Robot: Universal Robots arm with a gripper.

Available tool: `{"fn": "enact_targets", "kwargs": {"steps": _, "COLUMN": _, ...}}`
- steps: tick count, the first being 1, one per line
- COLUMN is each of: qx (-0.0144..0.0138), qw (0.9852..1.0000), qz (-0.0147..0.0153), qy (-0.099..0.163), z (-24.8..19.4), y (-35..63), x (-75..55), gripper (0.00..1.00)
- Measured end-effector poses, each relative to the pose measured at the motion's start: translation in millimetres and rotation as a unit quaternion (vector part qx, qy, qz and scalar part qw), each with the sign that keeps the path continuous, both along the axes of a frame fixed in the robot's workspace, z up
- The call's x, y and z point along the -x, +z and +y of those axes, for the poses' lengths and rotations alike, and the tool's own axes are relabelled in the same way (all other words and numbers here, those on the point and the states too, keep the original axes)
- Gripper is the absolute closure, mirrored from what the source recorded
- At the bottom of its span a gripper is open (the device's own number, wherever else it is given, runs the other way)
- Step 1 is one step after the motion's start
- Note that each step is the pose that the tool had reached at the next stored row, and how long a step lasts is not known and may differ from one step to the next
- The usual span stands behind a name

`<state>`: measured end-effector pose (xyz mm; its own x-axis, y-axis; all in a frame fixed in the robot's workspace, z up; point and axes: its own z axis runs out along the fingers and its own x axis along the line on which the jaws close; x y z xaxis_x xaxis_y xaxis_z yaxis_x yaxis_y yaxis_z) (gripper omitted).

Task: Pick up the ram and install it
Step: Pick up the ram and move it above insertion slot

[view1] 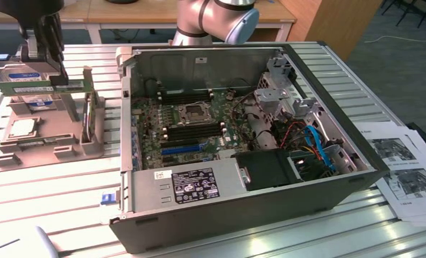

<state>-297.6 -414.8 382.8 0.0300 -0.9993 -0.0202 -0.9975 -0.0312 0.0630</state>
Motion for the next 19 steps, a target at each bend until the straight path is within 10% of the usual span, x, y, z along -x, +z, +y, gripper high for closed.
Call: {"fn": "enact_targets", "kwargs": {"steps": 19, "qx": 0.0, "qw": 1.0, "qz": 0.0005, "qy": 0.0, "z": -0.2, "y": 0.0, "x": -45.6, "gripper": 0.88}}
